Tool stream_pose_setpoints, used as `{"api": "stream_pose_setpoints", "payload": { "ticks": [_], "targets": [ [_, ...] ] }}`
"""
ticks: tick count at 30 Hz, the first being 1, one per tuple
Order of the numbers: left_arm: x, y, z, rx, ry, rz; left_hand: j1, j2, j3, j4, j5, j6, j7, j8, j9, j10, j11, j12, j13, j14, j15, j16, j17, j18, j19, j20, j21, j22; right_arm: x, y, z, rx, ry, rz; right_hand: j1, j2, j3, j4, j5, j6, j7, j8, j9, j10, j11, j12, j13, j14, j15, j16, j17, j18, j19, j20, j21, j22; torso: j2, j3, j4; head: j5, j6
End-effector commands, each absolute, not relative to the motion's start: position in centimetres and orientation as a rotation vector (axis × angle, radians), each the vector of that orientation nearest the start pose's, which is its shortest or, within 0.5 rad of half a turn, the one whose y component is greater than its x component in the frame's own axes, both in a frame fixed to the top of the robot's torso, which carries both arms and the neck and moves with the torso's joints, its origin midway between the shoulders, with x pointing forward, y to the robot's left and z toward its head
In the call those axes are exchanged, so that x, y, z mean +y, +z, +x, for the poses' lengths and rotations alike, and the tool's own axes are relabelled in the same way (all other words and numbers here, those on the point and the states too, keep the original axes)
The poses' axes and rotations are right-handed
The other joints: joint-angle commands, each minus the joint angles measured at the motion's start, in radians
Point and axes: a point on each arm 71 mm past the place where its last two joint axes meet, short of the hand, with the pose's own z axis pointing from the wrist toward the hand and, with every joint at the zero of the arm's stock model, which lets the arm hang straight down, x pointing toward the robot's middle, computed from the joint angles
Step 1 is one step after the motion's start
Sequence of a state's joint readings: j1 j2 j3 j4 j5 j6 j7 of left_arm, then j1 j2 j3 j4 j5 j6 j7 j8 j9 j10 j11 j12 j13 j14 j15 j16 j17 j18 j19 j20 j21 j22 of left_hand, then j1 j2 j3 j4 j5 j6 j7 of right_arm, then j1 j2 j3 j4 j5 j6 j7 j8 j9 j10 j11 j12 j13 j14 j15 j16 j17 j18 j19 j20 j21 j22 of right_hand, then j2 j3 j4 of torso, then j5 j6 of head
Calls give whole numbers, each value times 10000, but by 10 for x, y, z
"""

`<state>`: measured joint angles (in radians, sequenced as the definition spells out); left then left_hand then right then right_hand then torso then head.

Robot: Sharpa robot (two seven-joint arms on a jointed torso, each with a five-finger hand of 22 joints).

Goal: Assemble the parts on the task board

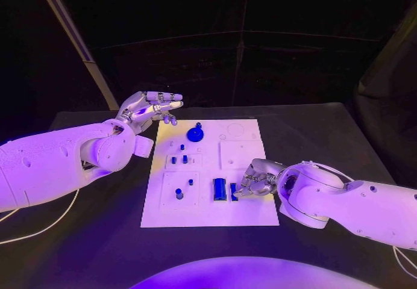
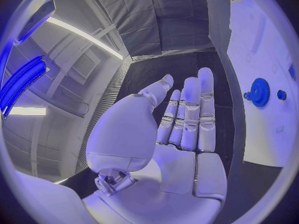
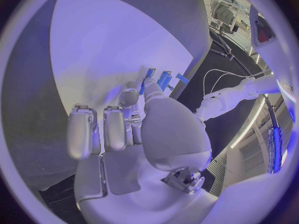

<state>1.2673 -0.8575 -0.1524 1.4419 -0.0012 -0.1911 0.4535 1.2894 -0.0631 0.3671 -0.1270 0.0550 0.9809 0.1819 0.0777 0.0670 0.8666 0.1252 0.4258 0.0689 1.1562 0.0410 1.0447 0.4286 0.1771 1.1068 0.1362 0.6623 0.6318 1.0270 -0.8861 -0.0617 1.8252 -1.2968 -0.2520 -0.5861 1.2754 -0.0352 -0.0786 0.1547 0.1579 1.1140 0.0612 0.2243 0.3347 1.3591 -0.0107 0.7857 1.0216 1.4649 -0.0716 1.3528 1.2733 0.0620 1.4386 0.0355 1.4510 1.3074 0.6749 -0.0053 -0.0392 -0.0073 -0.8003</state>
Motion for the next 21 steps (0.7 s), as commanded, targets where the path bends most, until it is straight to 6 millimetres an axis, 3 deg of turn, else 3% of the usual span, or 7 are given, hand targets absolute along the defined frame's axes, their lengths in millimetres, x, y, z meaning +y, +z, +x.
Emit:
{"api": "stream_pose_setpoints", "payload": {
  "ticks": [1, 7, 10, 12, 14, 18, 21],
  "targets": [
    [237, -185, 500, 14445, -15707, -10379, 13, 67, -40, -1, -39, -62, 6, -42, -7, -97, 2, 33, -12, -56, -21, -2, -9, 61, -39, 25, -66, -8, -160, -253, 384, 21007, 5853, 1705, 20, 53, -72, -33, 142, -15, 70, -50, 15, -48, 15, -68, -6, 524, -28, -76, -26, -80, -72, 28, -68, 396, -14, 7, -14, 6, 15],
    [237, -185, 501, 14429, -15686, -10374, 13, 67, -40, -1, -39, -62, 6, -42, -7, -97, 2, 33, -12, -56, -21, -2, -9, 61, -39, 25, -66, -8, -163, -244, 383, 20127, 8190, 2714, -43, 10, -403, -21, 623, -694, 330, -435, -87, -1128, 246, -2568, -1692, 83, 152, -1505, -1655, 254, -1049, 174, -1034, -1101, -58, -15, -7, -14, 130],
    [238, -185, 501, 14405, -15678, -10413, 17, 73, -50, -2, -40, -65, 8, -42, -7, -107, 4, 42, -12, -60, -20, 0, -15, 61, -37, 26, -72, -13, -168, -242, 386, 19671, 9834, 3841, 270, 213, -499, -71, 689, -1069, 570, -652, -166, -1736, 462, -3533, -2516, -1019, 400, -4774, -4925, 872, -2976, 345, -3289, -4103, -96, -34, 17, -88, 265],
    [238, -186, 503, 14375, -15686, -10488, 0, 77, -76, 12, -41, -62, -1, -39, -5, -107, 1, 63, -9, -77, -16, -5, -27, 58, -46, 30, -88, -23, -174, -241, 393, 19223, 10996, 4922, 779, 396, -379, -251, 559, -1348, 763, -842, -264, -2288, 675, -4391, -3297, -1711, 562, -6480, -6185, 1186, -4290, 530, -5162, -6180, -161, -67, 37, -120, 366],
    [238, -187, 503, 14345, -15704, -10594, -2, 102, -137, 25, -42, -50, -21, -27, -2, -100, -10, 128, -9, -227, -15, -110, -106, 59, -145, 37, -197, -84, -180, -239, 402, 18835, 11758, 5708, 1301, 503, -212, -451, 350, -1427, 969, -952, -370, -2814, 986, -5274, -4190, -2501, 850, -7769, -6807, 1139, -4816, 779, -6234, -6836, -221, -95, 62, -153, 452],
    [240, -190, 505, 14258, -15690, -10846, 31, 157, -242, 26, -40, 33, -11, 28, 4, -20, 2, 166, -46, -777, 20, -777, -491, 50, -596, 77, -668, -354, -194, -235, 425, 17758, 13041, 7459, 1883, 552, -13, -697, 37, -1659, 1270, -1305, -723, -3061, 1346, -6296, -5761, -3840, 1473, -10035, -8155, 1116, -5813, 1265, -8372, -8184, -323, -144, 57, -152, 652],
    [243, -192, 508, 14070, -15736, -11127, -3, 216, -253, 67, -56, 200, 32, 111, 9, 177, 73, -10, -81, -1655, 208, -2297, -1230, 3, -1538, 211, -1577, -881, -207, -231, 449, 16670, 13649, 8514, 1959, 629, 65, -913, -114, -1657, 1258, -1558, -1110, -2986, 1486, -6807, -7113, -4031, 1700, -11357, -9329, 1232, -5682, 1657, -9662, -9143, -391, -160, 6, -142, 857]
  ]
}}
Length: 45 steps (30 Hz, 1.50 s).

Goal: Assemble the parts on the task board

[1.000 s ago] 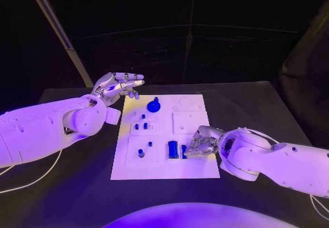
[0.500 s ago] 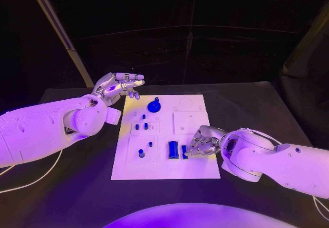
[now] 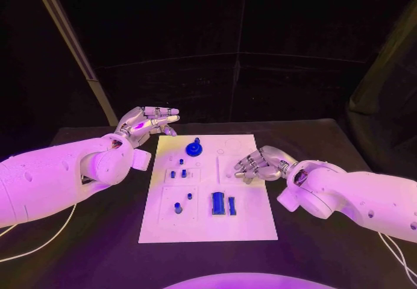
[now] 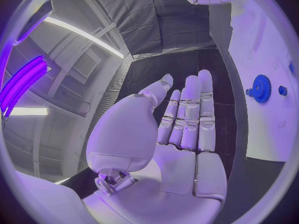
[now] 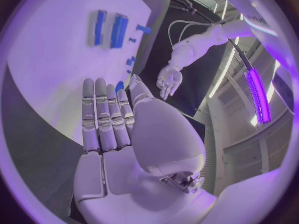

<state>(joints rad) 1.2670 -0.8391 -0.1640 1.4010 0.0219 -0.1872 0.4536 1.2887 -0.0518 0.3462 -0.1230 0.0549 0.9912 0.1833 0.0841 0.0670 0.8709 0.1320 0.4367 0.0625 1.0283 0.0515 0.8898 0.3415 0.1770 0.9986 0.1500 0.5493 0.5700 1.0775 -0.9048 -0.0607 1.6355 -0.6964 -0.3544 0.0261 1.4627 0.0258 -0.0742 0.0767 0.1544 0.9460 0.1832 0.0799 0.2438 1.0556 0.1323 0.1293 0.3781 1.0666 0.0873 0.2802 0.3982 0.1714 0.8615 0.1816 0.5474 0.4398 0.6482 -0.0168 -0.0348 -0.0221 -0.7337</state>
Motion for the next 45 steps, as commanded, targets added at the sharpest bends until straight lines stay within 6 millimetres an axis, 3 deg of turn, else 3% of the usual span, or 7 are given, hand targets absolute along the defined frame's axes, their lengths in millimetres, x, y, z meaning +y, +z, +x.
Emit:
{"api": "stream_pose_setpoints", "payload": {
  "ticks": [1, 16, 17, 25, 32, 33, 45],
  "targets": [
    [244, -192, 509, 13990, -15763, -11212, -40, 91, -58, 50, -59, 138, 27, 62, 7, 201, 43, -235, -21, -576, 173, -1315, -623, -35, -738, 167, -770, -468, -211, -230, 457, 16316, 13768, 8783, 50, 37, 22, -224, -149, 41, 24, -157, -343, 123, 87, -351, -1099, 37, 166, -947, -934, 182, 193, 262, -984, -741, -143, -45, -51, 21, 304],
    [251, -215, 523, 12952, -15555, -12166, -116, 173, -455, 206, -39, 258, 63, -146, -15, 1185, 249, -2241, -12, -411, 815, -6006, -2435, 93, -1902, 1017, -3531, -2816, -232, -230, 521, 14221, 14003, 9825, -464, 447, -22, -1111, -340, 377, 20, -141, -1389, 790, 0, -564, -3145, 1861, -57, -1955, -2785, 135, 1941, 69, -2442, -2100, -330, 27, -68, 81, 1170],
    [250, -215, 522, 13577, -15220, -11886, -3965, 518, -1334, 526, -549, -2839, -499, -841, -670, -1847, -224, -2863, -625, -3430, 410, -6851, -3415, -531, -4379, 259, -4109, -3671, -235, -234, 518, 14760, 13080, 9630, -4727, -258, 742, -767, -687, -2648, -536, -799, -1702, -2670, -400, -1293, -3781, -1960, -873, -2802, -3138, -517, -1283, -500, -3353, -2791, -298, 7, -69, 55, 1084],
    [240, -219, 514, 13425, -14769, -11952, -6349, 518, -1905, 1230, -549, -4714, -856, -841, -670, -3657, -518, -3273, -625, -5240, -515, -7413, -3415, -692, -5856, -211, -4484, -4220, -226, -232, 509, 14130, 13072, 10116, -7348, -258, 742, -767, -1544, -4420, -876, -799, -2438, -4738, -1323, -1293, -3781, -4242, -873, -2802, -3982, -687, -3202, -847, -3918, -3217, -734, 101, 176, 153, 1233],
    [221, -224, 497, 13054, -13860, -12039, -7940, 518, -2284, 1230, -549, -5978, -1097, -841, -670, -4885, -1320, -3531, -625, -6467, -515, -7770, -3415, -906, -6861, -524, -4728, -4578, -208, -228, 487, 13034, 12832, 11104, -9121, -258, 742, -767, -1544, -5651, -1111, -799, -2438, -6153, -1323, -1293, -3781, -5810, -873, -2802, -3982, -905, -4523, -1081, -4298, -3504, -1037, 167, 346, 221, 1336],
    [217, -225, 492, 12946, -13634, -12052, -8260, 518, -2361, 1230, -549, -6234, -1833, -841, -670, -5132, -1320, -3592, -625, -6714, -515, -7847, -3415, -922, -7062, -587, -4782, -4654, -205, -228, 482, 12835, 12744, 11311, -9475, -258, 742, -767, -1544, -5896, -1832, -799, -2438, -6435, -1323, -1293, -3781, -6123, -873, -2802, -3982, -904, -4786, -1816, -4373, -3561, -1040, 168, 348, 221, 1337],
    [194, -225, 464, 12238, -12380, -12088, -10042, 518, -3462, 1230, -549, -7651, -1833, -841, -670, -6512, -1320, -4367, -625, -8091, -515, -8898, -3415, -1770, -8166, -1500, -5493, -5700, -192, -224, 462, 12178, 12289, 12089, -11414, -258, 742, -767, -1544, -7238, -1832, -799, -2438, -7986, -1323, -1293, -3781, -7833, -873, -2802, -3982, -1714, -6231, -1816, -5474, -4398, -1040, 168, 348, 221, 1337]
  ]
}}
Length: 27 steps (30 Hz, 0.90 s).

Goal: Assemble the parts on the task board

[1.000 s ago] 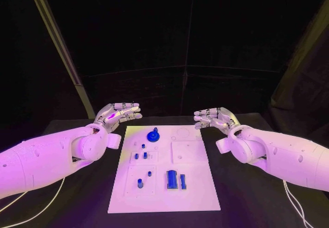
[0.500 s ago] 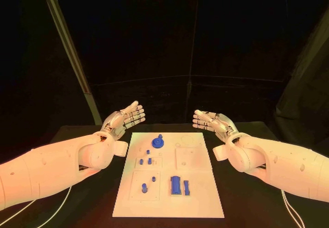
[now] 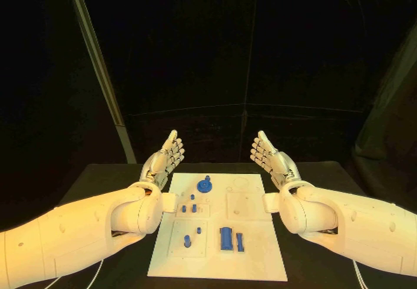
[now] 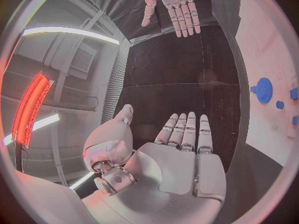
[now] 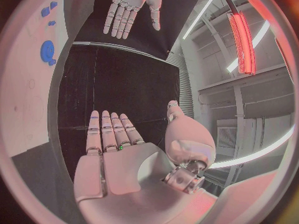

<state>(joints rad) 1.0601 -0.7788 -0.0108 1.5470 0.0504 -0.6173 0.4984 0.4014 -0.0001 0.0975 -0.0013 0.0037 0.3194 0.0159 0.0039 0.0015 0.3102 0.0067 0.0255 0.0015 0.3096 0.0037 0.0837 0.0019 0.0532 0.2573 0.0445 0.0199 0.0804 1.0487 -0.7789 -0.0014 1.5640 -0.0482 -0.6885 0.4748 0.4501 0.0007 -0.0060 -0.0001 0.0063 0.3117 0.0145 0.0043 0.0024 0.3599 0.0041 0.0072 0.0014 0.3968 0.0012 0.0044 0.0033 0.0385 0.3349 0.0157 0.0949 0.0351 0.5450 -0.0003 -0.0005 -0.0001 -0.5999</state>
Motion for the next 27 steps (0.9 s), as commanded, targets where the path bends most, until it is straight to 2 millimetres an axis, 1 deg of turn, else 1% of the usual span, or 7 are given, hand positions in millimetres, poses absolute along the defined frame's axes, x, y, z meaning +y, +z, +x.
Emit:
{"api": "stream_pose_setpoints", "payload": {
  "ticks": [1, 5, 12, 24, 25, 26, 27],
  "targets": [
    [193, -224, 463, 12214, -12344, -12088, -1245, 1, -975, 13, -37, -993, -159, -39, -15, -969, -67, -255, -15, -960, -37, -837, -19, -532, -796, -445, -199, -804, -192, -224, 462, 12178, 12289, 12089, -1396, -7, 60, 1, -63, -967, -145, -43, -24, -1121, -41, -72, -14, -1231, -12, -44, -33, -385, -1038, -157, -949, -351, -8, 3, 5, 1, -1],
    [192, -224, 462, 12178, -12289, -12089, -1721, 1, -975, 13, -37, -1371, -159, -39, -15, -1334, -67, -255, -15, -1335, -37, -837, -19, -532, -1112, -445, -199, -804, -192, -224, 462, 12178, 12289, 12089, -1921, -7, 60, 1, -63, -1335, -145, -43, -24, -1532, -41, -72, -14, -1696, -12, -44, -33, -385, -1435, -157, -949, -351, -8, 3, 5, 1, -1],
    [192, -224, 462, 12178, -12289, -12089, -2271, 1, -975, 13, -37, -1810, -159, -39, -15, -1754, -67, -255, -15, -1753, -37, -837, -19, -532, -1463, -445, -199, -804, -192, -224, 462, 12178, 12289, 12089, -2540, -7, 60, 1, -63, -1765, -145, -43, -24, -2037, -41, -72, -14, -2247, -12, -44, -33, -385, -1893, -157, -949, -351, -8, 3, 5, 1, -1],
    [192, -224, 462, 12178, -12289, -12089, -2925, 1, -975, 13, -37, -2327, -159, -39, -15, -2271, -67, -255, -15, -2261, -37, -837, -19, -532, -1869, -445, -199, -804, -192, -224, 462, 12178, 12289, 12089, -3290, -7, 60, 1, -63, -2260, -145, -43, -24, -2619, -41, -72, -14, -2895, -12, -44, -33, -385, -2443, -157, -949, -351, -8, 3, 5, 1, -1],
    [192, -224, 462, 12178, -12289, -12089, -3152, 1, -975, 13, -37, -3194, -159, -39, -15, -3102, -67, -255, -15, -3096, -37, -837, -19, -532, -2573, -445, -199, -804, -192, -224, 462, 12178, 12289, 12089, -3315, -7, 60, 1, -63, -2306, -145, -43, -24, -2666, -41, -72, -14, -2947, -12, -44, -33, -385, -2468, -157, -949, -351, -8, 3, 5, 1, -1],
    [192, -224, 462, 12178, -12289, -12089, -3293, 1, -975, 13, -37, -3194, -159, -39, -15, -3102, -67, -255, -15, -3096, -37, -837, -19, -532, -2573, -445, -199, -804, -192, -224, 462, 12178, 12289, 12089, -3475, -7, 60, 1, -63, -2413, -145, -43, -24, -2801, -41, -72, -14, -3088, -12, -44, -33, -385, -2593, -157, -949, -351, -8, 3, 5, 1, -1],
    [192, -224, 462, 12178, -12289, -12089, -4014, 1, -975, 13, -37, -3194, -159, -39, -15, -3102, -67, -255, -15, -3096, -37, -837, -19, -532, -2573, -445, -199, -804, -192, -224, 462, 12178, 12289, 12089, -3647, -7, 60, 1, -63, -3117, -145, -43, -24, -3599, -41, -72, -14, -3227, -12, -44, -33, -385, -3349, -157, -949, -351, -8, 3, 5, 1, -1]
  ]
}}
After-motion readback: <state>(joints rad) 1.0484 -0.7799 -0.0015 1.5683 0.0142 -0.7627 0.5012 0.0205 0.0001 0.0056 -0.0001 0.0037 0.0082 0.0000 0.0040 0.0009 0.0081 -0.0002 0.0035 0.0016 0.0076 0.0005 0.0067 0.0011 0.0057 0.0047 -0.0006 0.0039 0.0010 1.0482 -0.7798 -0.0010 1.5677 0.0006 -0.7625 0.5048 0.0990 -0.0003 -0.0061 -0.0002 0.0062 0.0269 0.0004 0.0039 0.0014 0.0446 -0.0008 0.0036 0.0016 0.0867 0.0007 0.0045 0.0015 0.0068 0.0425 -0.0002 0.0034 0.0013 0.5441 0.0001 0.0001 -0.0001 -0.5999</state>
